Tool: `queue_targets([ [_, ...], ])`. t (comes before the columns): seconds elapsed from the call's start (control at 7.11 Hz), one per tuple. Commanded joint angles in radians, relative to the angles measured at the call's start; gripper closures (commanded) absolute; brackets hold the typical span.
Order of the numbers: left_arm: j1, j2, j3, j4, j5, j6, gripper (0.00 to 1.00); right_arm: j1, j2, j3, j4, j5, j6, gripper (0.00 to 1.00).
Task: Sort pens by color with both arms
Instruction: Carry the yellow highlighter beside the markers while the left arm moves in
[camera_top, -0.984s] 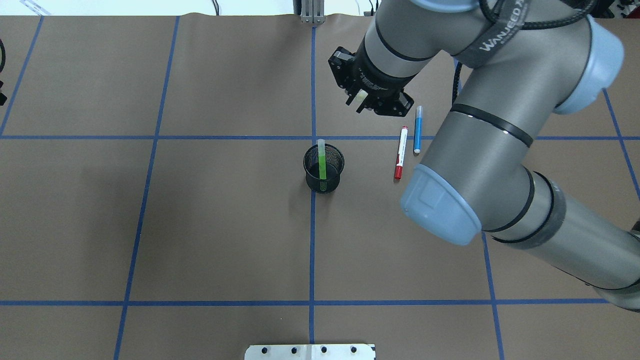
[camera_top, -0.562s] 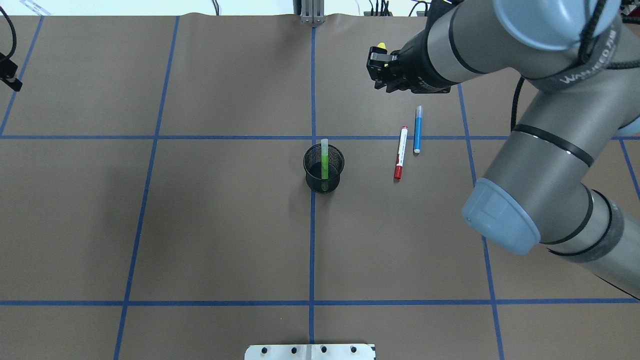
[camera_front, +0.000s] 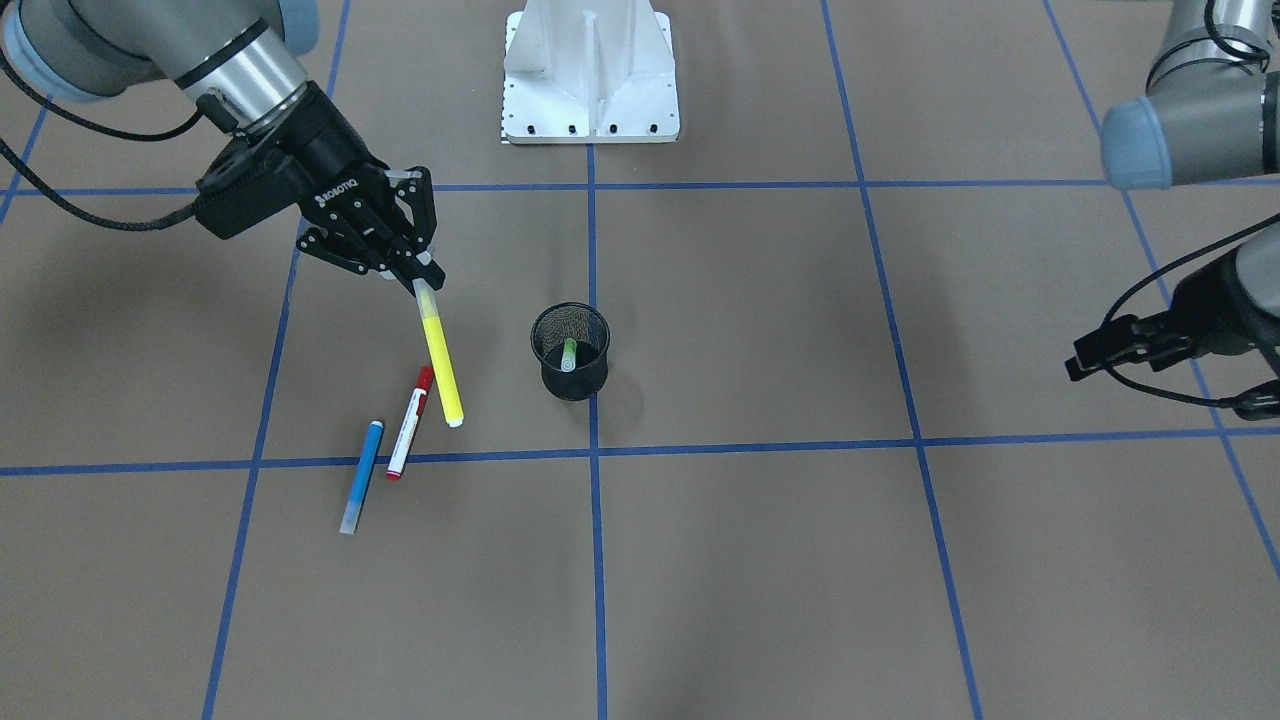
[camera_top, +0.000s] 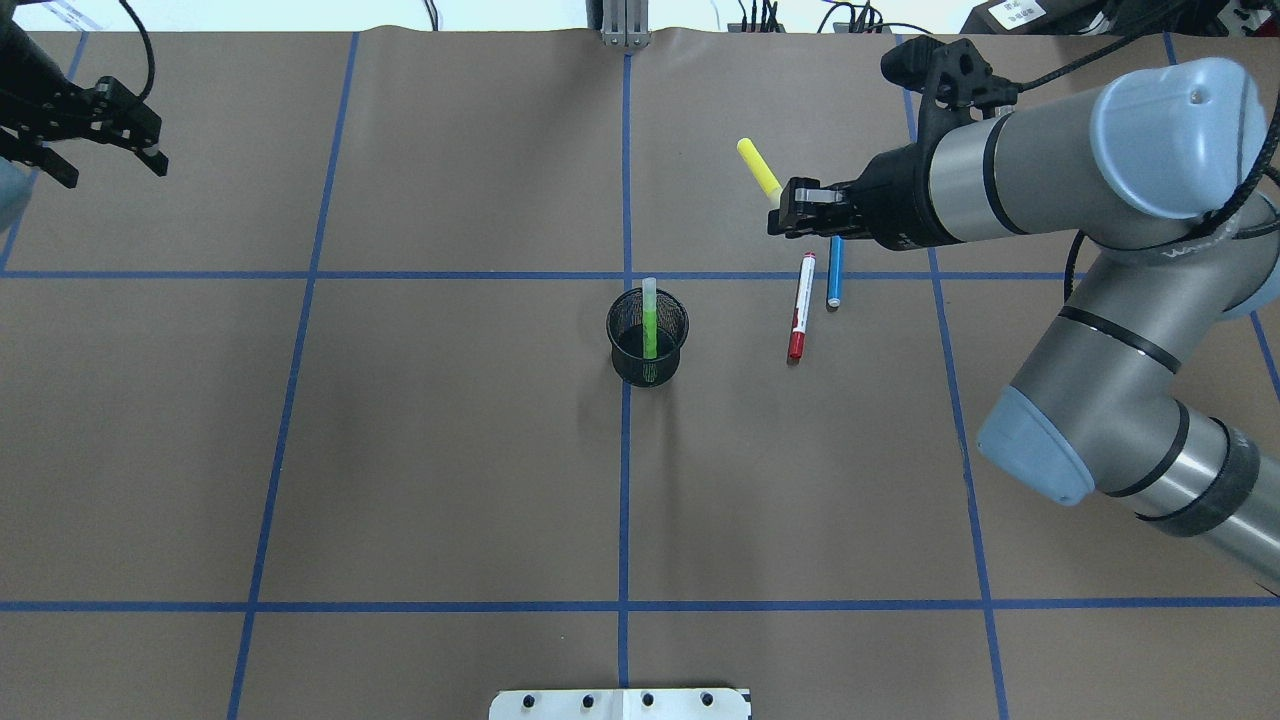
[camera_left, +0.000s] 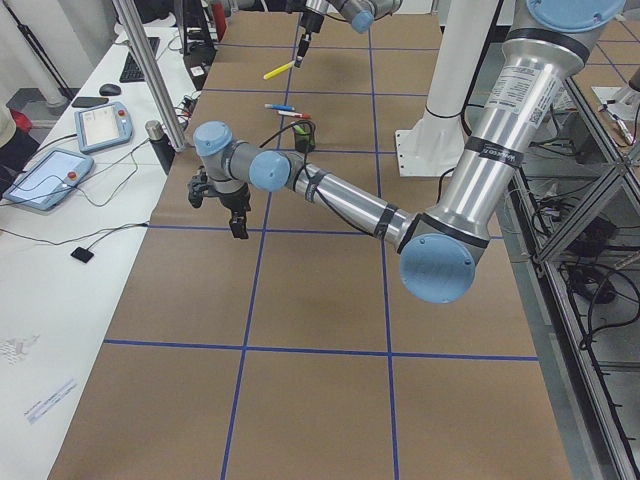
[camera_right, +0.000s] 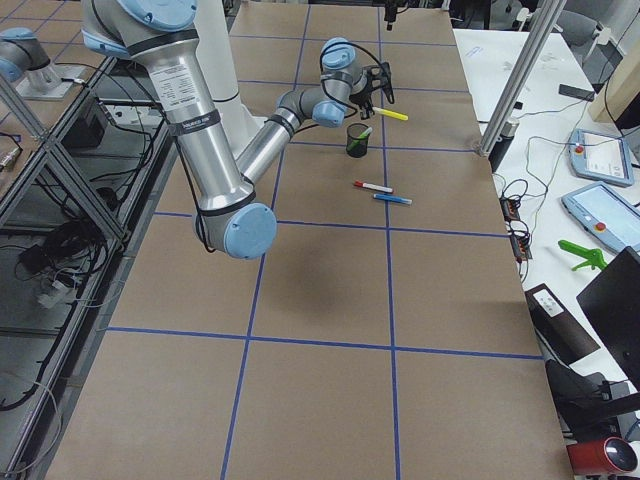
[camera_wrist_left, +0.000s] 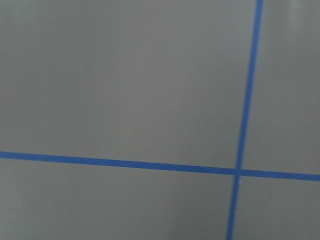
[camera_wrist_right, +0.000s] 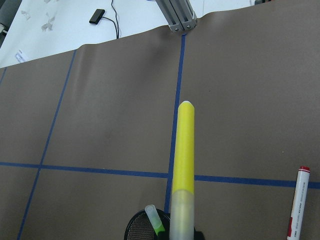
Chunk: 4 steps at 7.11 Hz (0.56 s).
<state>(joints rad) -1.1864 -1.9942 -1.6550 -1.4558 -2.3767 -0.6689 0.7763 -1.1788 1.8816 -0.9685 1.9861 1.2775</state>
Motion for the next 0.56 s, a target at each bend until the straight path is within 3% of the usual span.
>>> queue_targets([
  [0.0,0.092,-0.084,-0.012,-0.001,0.005,-0.202,0.0,-0.003,0.002,-0.165,0.111,0.046,0.043,0.96],
  [0.42,0.194,-0.191,-0.011,-0.006,0.016,-0.432,0.0,-0.011,0.062,-0.346,0.117,0.036,0.023,0.97],
])
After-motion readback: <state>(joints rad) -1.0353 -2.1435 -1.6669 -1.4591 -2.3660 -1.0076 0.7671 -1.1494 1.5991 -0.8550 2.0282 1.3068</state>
